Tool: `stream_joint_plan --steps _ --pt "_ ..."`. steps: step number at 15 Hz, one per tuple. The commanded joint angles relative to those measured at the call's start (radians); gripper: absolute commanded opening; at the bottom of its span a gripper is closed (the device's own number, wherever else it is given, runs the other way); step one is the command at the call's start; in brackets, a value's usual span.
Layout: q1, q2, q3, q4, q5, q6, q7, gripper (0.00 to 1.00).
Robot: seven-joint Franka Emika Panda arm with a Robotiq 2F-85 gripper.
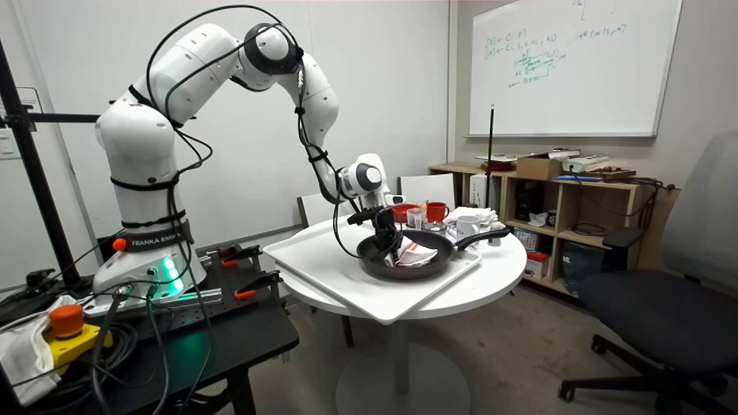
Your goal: Pick up the white and red towel and use it to wipe the black pan, set the towel down on the tray
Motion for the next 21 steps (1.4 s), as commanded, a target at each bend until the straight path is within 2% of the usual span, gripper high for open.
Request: stream_joint_plan --steps 1,4,8,10,12,14,16,17,21 --pt "0.024 0.026 0.016 -0.096 -0.025 0.117 -0.038 0.04" --pt "-0.018 -0.015 0.058 -0.151 -0.016 0.179 -0.143 0.04" --pt "-0.151 -0.08 0.165 -0.232 0.028 0.291 -0.341 0.04" --pt "-0.275 -0.103 0.267 -0.259 0.07 0.325 -0.457 0.04" --pt "-0.433 -0.111 0.404 -0.274 0.135 0.33 -0.571 0.04" --pt "-0.583 -0.096 0.544 -0.266 0.262 0.298 -0.709 0.04" --pt "-0.742 -0.075 0.679 -0.243 0.34 0.23 -0.787 0.04" --pt "-0.759 -0.081 0.684 -0.234 0.354 0.191 -0.769 0.04" --pt "-0.694 -0.121 0.605 -0.179 0.443 0.068 -0.668 0.04"
